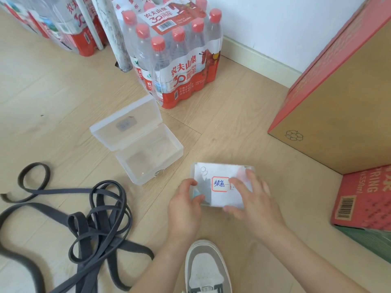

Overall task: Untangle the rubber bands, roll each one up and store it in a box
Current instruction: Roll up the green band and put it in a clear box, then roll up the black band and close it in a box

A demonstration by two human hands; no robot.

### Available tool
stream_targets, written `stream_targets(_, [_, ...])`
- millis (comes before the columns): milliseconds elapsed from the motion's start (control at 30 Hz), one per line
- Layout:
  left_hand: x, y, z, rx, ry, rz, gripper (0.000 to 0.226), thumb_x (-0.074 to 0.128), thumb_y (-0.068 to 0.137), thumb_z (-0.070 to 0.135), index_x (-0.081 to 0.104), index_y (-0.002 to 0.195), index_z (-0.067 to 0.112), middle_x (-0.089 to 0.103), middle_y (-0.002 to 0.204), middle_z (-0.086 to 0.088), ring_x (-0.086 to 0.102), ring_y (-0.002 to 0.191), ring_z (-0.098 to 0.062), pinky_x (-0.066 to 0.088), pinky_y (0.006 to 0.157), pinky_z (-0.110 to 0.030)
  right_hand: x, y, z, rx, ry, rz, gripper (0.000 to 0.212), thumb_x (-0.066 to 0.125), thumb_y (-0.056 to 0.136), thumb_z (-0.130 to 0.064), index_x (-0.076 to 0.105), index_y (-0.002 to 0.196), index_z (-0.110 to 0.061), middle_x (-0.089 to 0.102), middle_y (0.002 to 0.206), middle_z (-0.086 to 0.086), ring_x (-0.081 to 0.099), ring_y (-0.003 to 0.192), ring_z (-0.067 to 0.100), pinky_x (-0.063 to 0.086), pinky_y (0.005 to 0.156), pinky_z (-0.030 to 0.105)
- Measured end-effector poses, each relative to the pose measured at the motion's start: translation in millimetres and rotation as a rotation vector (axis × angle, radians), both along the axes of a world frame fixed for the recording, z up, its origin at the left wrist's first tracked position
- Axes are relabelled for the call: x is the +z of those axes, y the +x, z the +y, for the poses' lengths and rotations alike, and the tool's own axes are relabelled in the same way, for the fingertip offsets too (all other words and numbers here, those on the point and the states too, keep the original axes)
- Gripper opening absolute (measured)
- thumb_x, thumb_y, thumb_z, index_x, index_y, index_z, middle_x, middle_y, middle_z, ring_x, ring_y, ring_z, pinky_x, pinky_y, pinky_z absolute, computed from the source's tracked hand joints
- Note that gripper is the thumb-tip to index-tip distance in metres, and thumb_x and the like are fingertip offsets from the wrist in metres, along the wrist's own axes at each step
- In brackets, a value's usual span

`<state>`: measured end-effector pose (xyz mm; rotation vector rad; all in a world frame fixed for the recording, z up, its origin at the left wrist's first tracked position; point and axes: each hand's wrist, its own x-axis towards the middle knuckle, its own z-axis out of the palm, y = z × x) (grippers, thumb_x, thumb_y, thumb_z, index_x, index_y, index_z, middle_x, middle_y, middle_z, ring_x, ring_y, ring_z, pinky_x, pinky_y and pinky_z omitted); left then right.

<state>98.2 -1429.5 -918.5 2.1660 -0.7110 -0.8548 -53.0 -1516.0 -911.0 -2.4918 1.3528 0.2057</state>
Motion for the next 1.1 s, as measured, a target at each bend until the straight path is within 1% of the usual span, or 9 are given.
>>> stream_targets(133, [-4, 4, -15, -0.006, -0.062, 0.014, 0.014, 0.064, 0.086, 0.013, 0.063, 0.092, 0.025, 0.055, 0.120, 0.002, 0.054, 0.108, -0.011, 0.032, 0.080, -0.003, -17, 10, 0, 0.062, -0.101, 0.059, 0.067, 0.092, 0.052, -0.035, 0.062, 0.112, -0.032, 0.055, 0.132, 0.020, 0.046, 0.120, 0.036, 0.056, 0.059, 0.045])
stream_targets(200, [-5, 9, -11, -0.192, -0.024, -0.008, 0.032, 0.060, 0.089, 0.014, 0.060, 0.119, 0.026, 0.041, 0.144, -0.001, 0.047, 0.126, -0.016, 0.037, 0.097, -0.015, -19, 15, -13, 0.051, -0.118, 0.079, 0.058, 0.091, 0.058, -0.030, 0.066, 0.110, -0.028, 0.057, 0.131, 0.022, 0.055, 0.117, 0.042, 0.057, 0.061, 0.047])
stream_targets(300, [0, 17, -6, -0.516, 0.087, -0.138, 0.070, 0.049, 0.088, 0.006, 0.025, 0.148, 0.032, 0.013, 0.160, -0.002, 0.031, 0.139, -0.019, 0.033, 0.102, -0.022, -16, 27, -34, -0.014, -0.155, 0.093, 0.048, 0.078, 0.078, -0.032, 0.061, 0.123, -0.030, 0.044, 0.146, 0.019, 0.042, 0.132, 0.040, 0.054, 0.080, 0.050])
stream_targets(467, [15, 33, 13, -0.511, 0.073, -0.283, 0.063, 0.043, 0.085, -0.001, 0.039, 0.143, 0.024, 0.027, 0.155, -0.002, 0.030, 0.138, -0.019, 0.028, 0.108, -0.025, -8, 49, -55, -0.062, -0.168, 0.141, 0.048, 0.055, 0.094, -0.037, 0.041, 0.140, -0.035, 0.024, 0.157, 0.008, 0.021, 0.142, 0.026, 0.035, 0.095, 0.043])
stream_targets(700, [18, 82, 115, -0.128, 0.201, -0.676, 0.035, 0.064, 0.081, 0.013, 0.061, 0.114, 0.020, 0.055, 0.109, 0.001, 0.052, 0.099, -0.022, 0.050, 0.076, -0.033, 17, 92, 0, 0.056, -0.096, 0.046, 0.073, 0.056, 0.088, -0.019, 0.020, 0.152, -0.019, 0.014, 0.160, 0.011, 0.014, 0.145, 0.030, 0.036, 0.100, 0.046])
stream_targets(800, [15, 94, 166, 0.005, 0.585, -0.516, 0.061, 0.063, 0.083, 0.039, 0.037, 0.136, 0.026, 0.046, 0.126, 0.002, 0.047, 0.117, -0.023, 0.044, 0.095, -0.040, 21, 121, 63, 0.400, 0.064, -0.102, 0.077, 0.052, 0.088, -0.018, 0.012, 0.154, -0.020, 0.015, 0.161, 0.007, 0.018, 0.145, 0.030, 0.038, 0.106, 0.046])
stream_targets(867, [11, 93, 195, -0.035, 0.722, -0.392, 0.051, 0.055, 0.090, 0.039, 0.034, 0.135, 0.028, 0.051, 0.124, 0.003, 0.053, 0.113, -0.020, 0.044, 0.097, -0.040, 22, 137, 99, 0.607, 0.235, -0.055, 0.081, 0.046, 0.093, -0.021, -0.007, 0.154, -0.026, -0.004, 0.163, -0.002, 0.005, 0.149, 0.023, 0.033, 0.111, 0.041])
stream_targets(1033, [24, 115, 224, -0.124, 0.534, -0.231, 0.022, 0.041, 0.096, 0.017, 0.062, 0.105, 0.018, 0.055, 0.107, -0.004, 0.057, 0.101, -0.023, 0.043, 0.085, -0.028, 27, 176, 142, 0.928, 0.396, 0.060, 0.087, 0.050, 0.095, -0.021, -0.014, 0.152, -0.032, -0.014, 0.162, -0.011, -0.008, 0.149, 0.017, 0.025, 0.117, 0.043])
stream_targets(1100, [45, 117, 228, -0.077, 0.465, 0.104, 0.018, 0.042, 0.097, 0.025, 0.058, 0.104, 0.017, 0.054, 0.098, -0.003, 0.061, 0.093, -0.021, 0.047, 0.074, -0.027, 26, 186, 148, 1.002, 0.442, 0.150, 0.084, 0.050, 0.092, -0.015, -0.005, 0.154, -0.032, 0.000, 0.163, -0.009, -0.003, 0.149, 0.019, 0.022, 0.119, 0.042])
